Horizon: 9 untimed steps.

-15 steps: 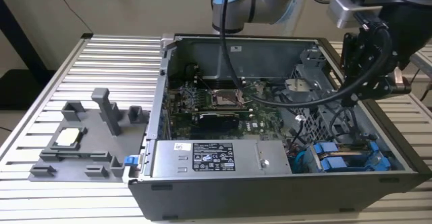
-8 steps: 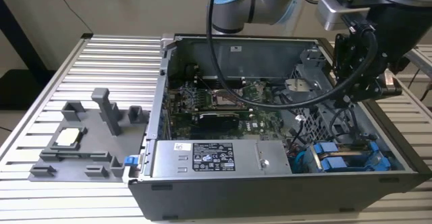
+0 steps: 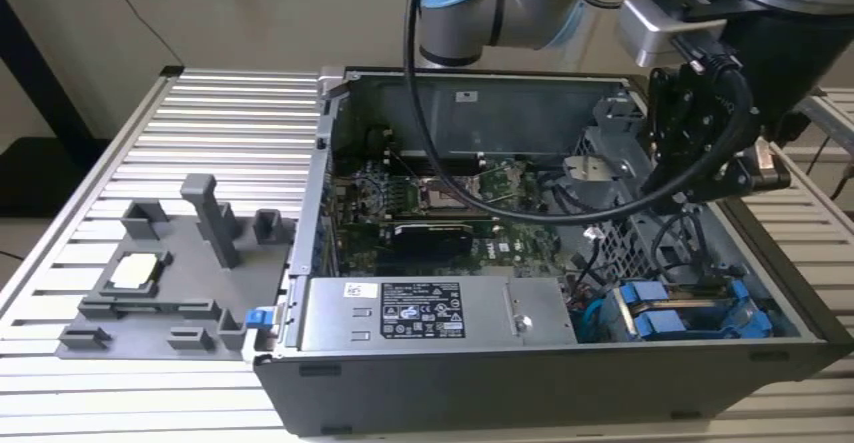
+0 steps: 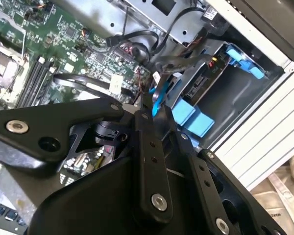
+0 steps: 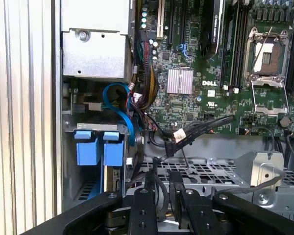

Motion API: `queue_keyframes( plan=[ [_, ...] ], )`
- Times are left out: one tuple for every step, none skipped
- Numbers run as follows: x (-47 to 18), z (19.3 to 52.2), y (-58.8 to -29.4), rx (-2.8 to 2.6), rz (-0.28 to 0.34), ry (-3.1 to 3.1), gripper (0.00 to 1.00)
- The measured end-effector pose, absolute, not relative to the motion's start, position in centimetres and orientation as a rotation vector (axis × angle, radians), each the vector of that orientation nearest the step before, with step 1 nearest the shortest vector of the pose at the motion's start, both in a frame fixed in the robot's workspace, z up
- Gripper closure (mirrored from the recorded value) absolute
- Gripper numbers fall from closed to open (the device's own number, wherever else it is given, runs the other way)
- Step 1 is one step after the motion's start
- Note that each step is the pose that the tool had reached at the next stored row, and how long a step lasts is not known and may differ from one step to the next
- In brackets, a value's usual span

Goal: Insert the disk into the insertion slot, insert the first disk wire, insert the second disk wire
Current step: 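Insert the second disk wire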

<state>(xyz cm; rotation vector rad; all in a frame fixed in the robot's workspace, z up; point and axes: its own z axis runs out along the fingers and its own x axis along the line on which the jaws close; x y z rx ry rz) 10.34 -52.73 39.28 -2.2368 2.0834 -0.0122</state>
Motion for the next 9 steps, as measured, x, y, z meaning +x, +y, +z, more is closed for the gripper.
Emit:
queue_keyframes(
  plan=[
    [10.3,39.3,-52.7,-2.246,-0.012,2.072,0.73],
    [10.2,39.3,-52.7,-2.254,-0.013,2.063,0.73],
    [10.1,39.2,-52.7,-2.258,-0.015,2.057,0.73],
    [9.9,39.2,-52.7,-2.260,-0.018,2.052,0.73],
    [9.7,39.2,-52.7,-2.258,-0.023,2.048,0.73],
    [8.9,39.1,-52.7,-2.250,-0.043,2.040,0.73],
    [8.5,39.0,-52.7,-2.246,-0.052,2.036,0.73],
    [8.1,39.0,-52.7,-2.243,-0.058,2.033,0.73],
    [7.8,38.9,-52.7,-2.241,-0.064,2.031,0.73]
  ],
)
